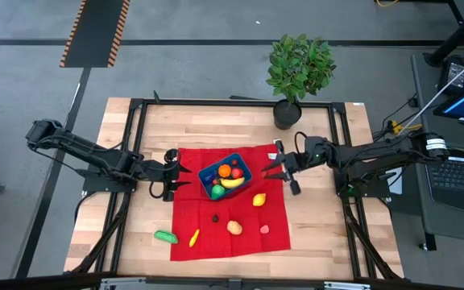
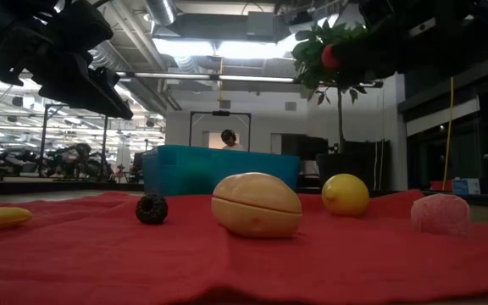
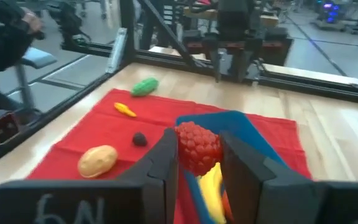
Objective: Pick and placing Produce into tupperware
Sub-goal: Put the raspberry into the blue bin
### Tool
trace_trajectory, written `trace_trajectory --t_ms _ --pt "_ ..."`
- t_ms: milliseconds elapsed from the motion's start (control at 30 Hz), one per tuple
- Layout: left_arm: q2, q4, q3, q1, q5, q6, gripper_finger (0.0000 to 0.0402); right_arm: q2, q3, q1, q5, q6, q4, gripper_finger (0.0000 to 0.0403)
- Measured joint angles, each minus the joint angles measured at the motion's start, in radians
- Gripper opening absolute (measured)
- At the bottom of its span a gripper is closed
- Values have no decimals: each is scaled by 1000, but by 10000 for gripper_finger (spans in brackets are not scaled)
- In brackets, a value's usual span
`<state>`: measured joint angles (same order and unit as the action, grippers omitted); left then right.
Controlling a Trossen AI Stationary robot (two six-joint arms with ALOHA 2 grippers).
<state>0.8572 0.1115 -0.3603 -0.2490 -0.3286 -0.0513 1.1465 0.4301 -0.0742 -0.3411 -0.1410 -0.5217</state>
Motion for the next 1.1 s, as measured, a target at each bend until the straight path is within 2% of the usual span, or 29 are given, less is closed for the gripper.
trace_trajectory --t_ms 267,400,567,900,1100 --pt "0 0 0 0 0 0 168 75 34 0 125 6 -53 98" --pt "0 0 0 0 0 0 168 157 104 -1 131 -10 -7 98" --pt "0 0 0 0 0 0 168 266 229 -16 131 -47 136 98" --pt "0 10 0 0 0 1 168 459 588 -23 130 -172 602 98" --pt "0 13 0 0 0 1 168 557 764 -24 130 -242 791 98"
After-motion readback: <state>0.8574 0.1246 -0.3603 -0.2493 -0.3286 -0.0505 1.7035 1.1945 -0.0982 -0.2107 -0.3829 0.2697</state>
